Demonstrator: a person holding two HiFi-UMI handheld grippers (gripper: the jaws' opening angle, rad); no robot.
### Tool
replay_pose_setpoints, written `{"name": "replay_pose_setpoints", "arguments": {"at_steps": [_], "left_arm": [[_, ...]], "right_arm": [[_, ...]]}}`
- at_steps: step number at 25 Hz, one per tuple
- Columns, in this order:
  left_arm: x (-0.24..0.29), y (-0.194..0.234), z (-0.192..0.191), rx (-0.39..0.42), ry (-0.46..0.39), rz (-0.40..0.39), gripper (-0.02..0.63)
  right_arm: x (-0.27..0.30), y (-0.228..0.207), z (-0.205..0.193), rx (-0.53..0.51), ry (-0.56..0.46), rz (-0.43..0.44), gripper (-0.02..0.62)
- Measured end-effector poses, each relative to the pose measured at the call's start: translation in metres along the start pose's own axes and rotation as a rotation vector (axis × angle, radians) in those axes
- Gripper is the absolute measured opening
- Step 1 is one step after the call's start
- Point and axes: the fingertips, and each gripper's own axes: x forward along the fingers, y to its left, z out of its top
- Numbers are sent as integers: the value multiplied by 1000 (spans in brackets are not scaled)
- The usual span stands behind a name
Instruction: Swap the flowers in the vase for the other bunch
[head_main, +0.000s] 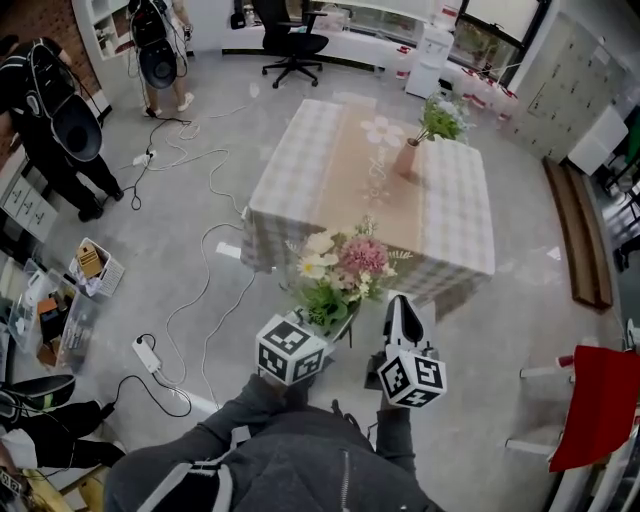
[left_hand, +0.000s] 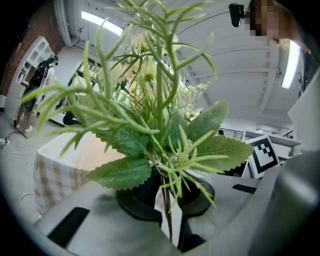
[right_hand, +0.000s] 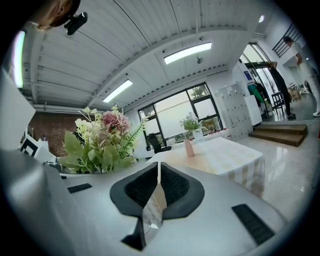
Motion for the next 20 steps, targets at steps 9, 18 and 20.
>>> {"name": "replay_pose_setpoints", "arguments": {"at_steps": [9, 18, 20], "left_arm": [[47, 52, 43, 22, -10, -25, 44], [82, 100, 56, 26, 3, -42, 44], [88, 106, 57, 23, 8, -48, 44]], "right_arm": [[74, -10, 24, -31, -6, -7, 15], [131, -22, 26, -17, -5, -27, 15], [139, -25, 26, -12, -3, -32, 15]]}}
